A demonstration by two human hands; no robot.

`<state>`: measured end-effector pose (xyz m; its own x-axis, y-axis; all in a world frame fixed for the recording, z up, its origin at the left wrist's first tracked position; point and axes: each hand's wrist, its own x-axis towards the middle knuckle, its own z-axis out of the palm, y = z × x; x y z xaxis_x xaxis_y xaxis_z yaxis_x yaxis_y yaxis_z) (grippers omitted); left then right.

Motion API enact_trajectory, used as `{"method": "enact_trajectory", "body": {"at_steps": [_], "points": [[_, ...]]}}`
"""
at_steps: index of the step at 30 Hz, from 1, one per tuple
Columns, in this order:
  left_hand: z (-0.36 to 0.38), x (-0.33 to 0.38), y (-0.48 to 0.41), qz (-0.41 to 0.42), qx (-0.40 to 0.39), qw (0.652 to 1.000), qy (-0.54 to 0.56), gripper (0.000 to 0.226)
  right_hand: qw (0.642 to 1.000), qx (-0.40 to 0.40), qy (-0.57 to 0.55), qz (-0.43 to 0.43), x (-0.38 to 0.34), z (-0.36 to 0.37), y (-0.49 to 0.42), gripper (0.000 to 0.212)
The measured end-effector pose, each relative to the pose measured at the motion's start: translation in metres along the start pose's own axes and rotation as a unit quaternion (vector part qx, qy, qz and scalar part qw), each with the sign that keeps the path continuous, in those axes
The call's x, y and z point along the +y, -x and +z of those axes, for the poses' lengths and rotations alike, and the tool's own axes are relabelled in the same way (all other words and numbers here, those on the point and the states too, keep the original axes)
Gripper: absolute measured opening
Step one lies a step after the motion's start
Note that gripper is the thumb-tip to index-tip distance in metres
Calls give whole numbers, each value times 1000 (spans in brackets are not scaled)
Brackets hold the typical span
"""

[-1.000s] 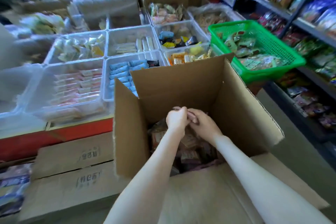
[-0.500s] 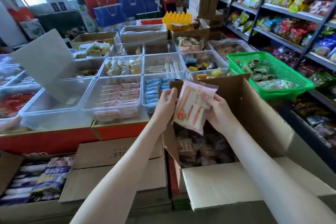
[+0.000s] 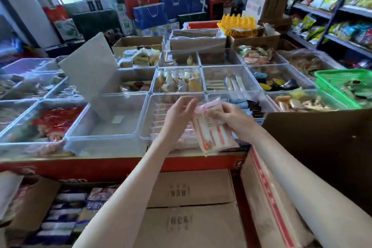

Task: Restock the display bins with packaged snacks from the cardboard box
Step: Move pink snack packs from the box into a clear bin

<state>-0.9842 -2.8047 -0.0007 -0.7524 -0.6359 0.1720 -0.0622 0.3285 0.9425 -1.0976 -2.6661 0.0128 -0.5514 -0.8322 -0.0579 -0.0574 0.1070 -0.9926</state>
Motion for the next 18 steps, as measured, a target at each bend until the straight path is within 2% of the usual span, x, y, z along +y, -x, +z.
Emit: {"method": "enact_trajectory", "body": {"at_steps": [2,4,6,9,14,18], "points": [[-20,-8,-23,47,-28,990,-128,18,997,-24,75,4,-5,17,-29,16],[-36,-18,-47,86,-17,967,-238,17,992,-30,121,9,-8,27,-54,12],[-45,-26,-68,94,1,954,-286,15,991,-26,129,11,-8,29,-73,16],[-43,-37,-87,70,18,969,-235,18,985,-16,168,22,-2,19,-92,33],[-40,-73,-102,-43,75,989,-119,17,953,10,292,79,31,-7,-113,25],[-35,-111,-108,-92,74,990,-77,17,935,36,338,100,54,-12,-127,22]]}}
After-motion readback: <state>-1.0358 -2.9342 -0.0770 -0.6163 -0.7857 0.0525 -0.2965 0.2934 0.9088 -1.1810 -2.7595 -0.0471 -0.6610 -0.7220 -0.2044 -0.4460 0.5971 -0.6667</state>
